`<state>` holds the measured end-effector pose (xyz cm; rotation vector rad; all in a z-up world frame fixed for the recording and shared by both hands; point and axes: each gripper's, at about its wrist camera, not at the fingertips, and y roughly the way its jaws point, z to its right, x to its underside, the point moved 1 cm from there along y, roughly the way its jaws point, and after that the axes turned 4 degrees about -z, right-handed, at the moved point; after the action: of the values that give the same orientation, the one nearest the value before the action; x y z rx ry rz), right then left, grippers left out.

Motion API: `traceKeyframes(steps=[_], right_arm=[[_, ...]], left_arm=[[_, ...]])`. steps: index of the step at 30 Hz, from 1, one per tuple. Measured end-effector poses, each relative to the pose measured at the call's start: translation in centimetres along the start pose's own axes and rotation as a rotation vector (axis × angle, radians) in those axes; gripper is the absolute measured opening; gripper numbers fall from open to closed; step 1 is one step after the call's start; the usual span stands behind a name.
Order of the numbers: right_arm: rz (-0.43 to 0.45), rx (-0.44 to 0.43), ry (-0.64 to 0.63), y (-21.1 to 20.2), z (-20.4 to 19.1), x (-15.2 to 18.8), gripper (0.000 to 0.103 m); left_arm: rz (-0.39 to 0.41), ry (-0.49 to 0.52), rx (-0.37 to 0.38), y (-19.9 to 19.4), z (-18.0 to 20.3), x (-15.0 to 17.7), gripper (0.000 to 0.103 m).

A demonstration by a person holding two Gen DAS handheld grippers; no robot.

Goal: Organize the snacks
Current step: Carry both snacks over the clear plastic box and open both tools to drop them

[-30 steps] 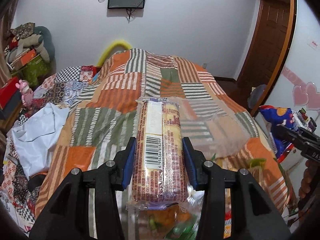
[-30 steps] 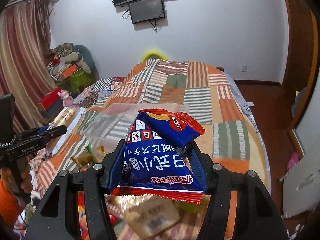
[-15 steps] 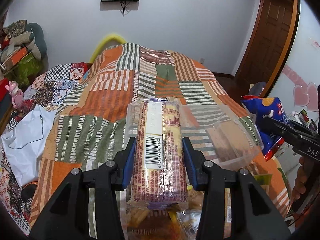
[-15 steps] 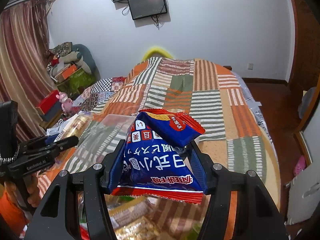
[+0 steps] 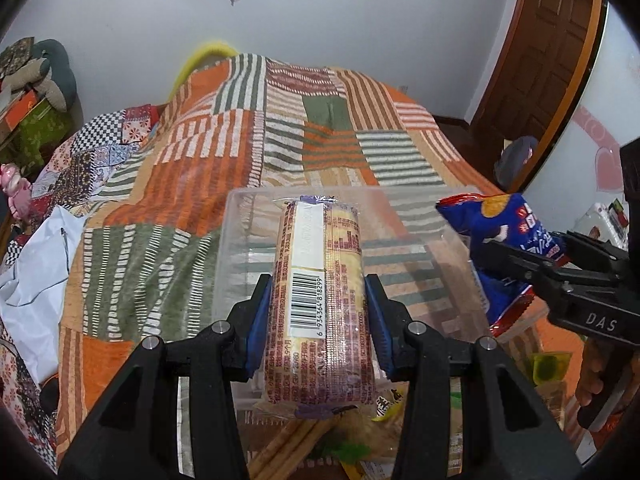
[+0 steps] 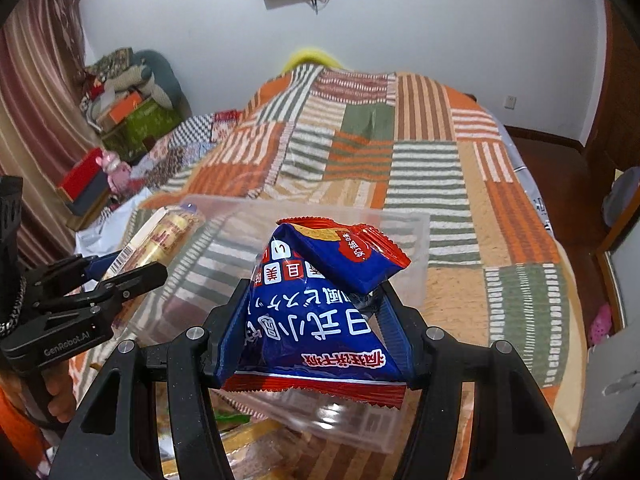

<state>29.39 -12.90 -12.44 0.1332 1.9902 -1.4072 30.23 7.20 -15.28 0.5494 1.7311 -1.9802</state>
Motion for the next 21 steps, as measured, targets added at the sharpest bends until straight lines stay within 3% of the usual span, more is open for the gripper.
traceKeyframes(steps=[11, 21], right_arm=[[-0.070, 0.007, -0.027, 1.0, -0.6, 0.2, 0.060], [-0.031, 0.004, -0.028, -1.4, -0.9, 0.3, 0.064]], left_arm=[[-0.017, -0.001, 0.014, 0.1, 0.0, 0.2, 0.044], [0.012, -0.005, 0.016, -3.2, 0.4, 1.0, 0.045]])
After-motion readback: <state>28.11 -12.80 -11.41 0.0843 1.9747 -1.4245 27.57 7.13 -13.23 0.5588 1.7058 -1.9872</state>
